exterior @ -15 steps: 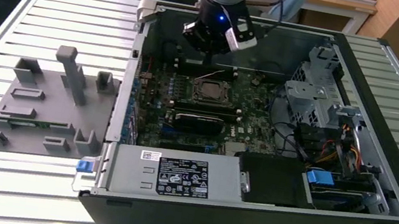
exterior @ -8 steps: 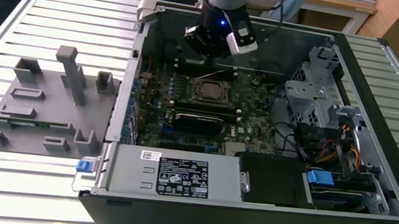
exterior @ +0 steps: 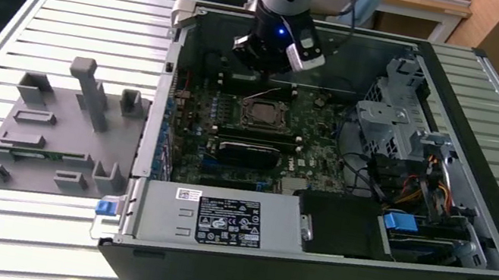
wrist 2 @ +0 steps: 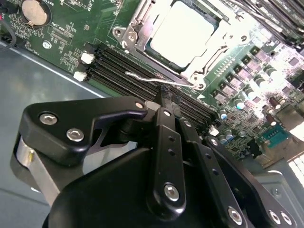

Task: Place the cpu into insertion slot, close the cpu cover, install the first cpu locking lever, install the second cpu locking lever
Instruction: 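Install the first cpu locking lever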

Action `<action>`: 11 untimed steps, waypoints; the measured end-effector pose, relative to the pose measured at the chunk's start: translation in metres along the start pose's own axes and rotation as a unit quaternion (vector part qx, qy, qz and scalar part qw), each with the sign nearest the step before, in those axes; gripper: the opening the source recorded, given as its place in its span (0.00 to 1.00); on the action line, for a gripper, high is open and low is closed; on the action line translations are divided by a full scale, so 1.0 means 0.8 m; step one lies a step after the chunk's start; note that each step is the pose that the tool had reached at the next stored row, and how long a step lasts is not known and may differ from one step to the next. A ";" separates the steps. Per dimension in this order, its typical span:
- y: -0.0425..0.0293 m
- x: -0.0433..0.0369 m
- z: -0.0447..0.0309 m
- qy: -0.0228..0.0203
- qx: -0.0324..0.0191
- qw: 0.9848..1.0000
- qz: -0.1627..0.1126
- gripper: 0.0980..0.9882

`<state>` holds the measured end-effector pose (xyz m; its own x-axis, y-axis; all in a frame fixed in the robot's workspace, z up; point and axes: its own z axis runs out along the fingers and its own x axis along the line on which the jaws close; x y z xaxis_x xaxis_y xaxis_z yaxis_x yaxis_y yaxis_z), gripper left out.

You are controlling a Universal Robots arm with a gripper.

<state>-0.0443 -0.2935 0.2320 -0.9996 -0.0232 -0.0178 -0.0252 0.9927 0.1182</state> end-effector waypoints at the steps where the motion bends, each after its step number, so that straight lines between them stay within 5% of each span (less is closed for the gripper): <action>1: 0.0000 -0.001 0.0004 0.000 0.000 1.000 0.000 0.01; 11: -0.0009 -0.010 0.0056 0.000 0.000 1.000 0.000 0.01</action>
<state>-0.0360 -0.2935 0.2275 -0.9996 -0.0235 -0.0177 -0.0254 0.9927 0.1183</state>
